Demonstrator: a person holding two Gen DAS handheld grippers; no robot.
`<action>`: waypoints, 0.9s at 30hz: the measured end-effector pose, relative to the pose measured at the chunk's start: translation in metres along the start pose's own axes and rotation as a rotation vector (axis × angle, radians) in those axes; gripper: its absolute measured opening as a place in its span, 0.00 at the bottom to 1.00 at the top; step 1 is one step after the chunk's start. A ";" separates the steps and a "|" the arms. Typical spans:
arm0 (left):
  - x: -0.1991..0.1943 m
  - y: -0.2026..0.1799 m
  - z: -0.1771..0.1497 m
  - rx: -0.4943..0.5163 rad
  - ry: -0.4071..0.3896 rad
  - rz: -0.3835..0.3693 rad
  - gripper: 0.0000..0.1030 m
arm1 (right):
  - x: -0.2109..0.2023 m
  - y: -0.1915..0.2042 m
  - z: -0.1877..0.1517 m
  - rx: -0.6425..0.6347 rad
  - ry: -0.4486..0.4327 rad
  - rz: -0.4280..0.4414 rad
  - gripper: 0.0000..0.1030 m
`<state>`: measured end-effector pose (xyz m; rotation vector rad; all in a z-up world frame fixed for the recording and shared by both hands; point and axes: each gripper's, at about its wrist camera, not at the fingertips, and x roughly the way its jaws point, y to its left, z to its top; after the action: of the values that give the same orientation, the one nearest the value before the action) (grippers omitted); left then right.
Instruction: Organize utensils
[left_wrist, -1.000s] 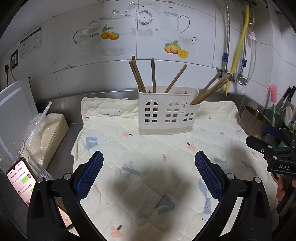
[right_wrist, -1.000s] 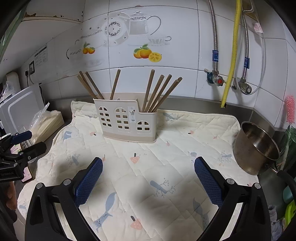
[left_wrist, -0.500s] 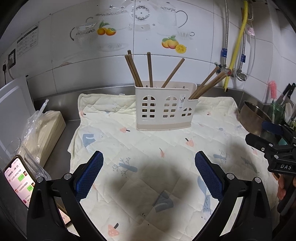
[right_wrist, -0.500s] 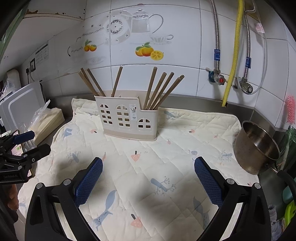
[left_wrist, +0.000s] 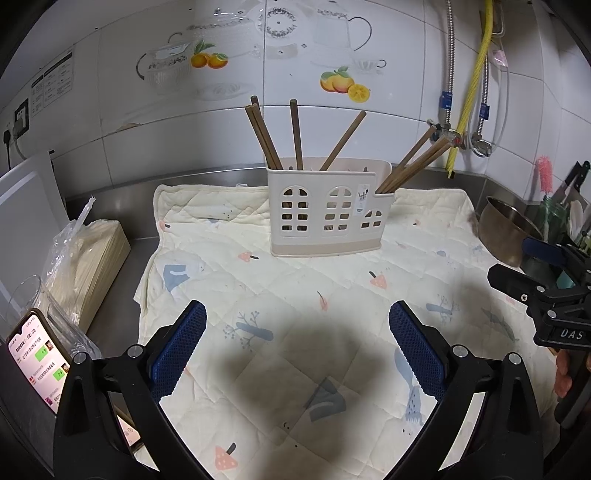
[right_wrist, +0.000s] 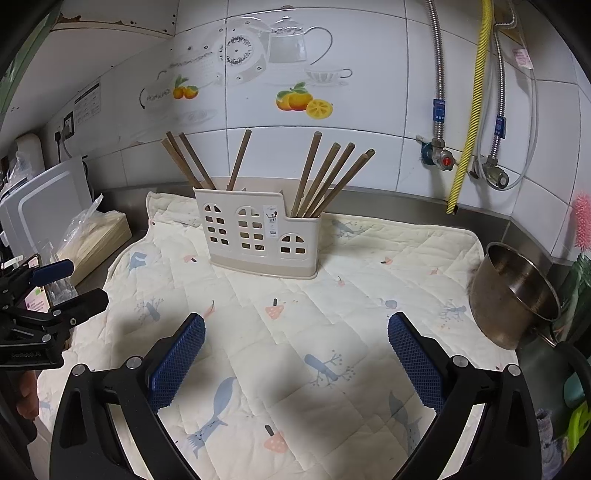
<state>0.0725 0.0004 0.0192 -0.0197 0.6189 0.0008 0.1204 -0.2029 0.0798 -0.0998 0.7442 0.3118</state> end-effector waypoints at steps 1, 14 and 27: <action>0.000 0.000 0.000 0.000 0.000 0.001 0.95 | 0.000 0.000 0.000 0.000 0.000 0.001 0.93; 0.003 0.001 0.000 -0.003 0.009 0.000 0.95 | 0.003 0.002 -0.003 -0.003 0.009 0.005 0.93; 0.002 0.001 -0.003 -0.004 0.009 0.002 0.95 | 0.004 0.003 -0.003 -0.007 0.014 0.008 0.93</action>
<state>0.0728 0.0018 0.0158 -0.0233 0.6281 0.0041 0.1200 -0.1998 0.0751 -0.1056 0.7578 0.3212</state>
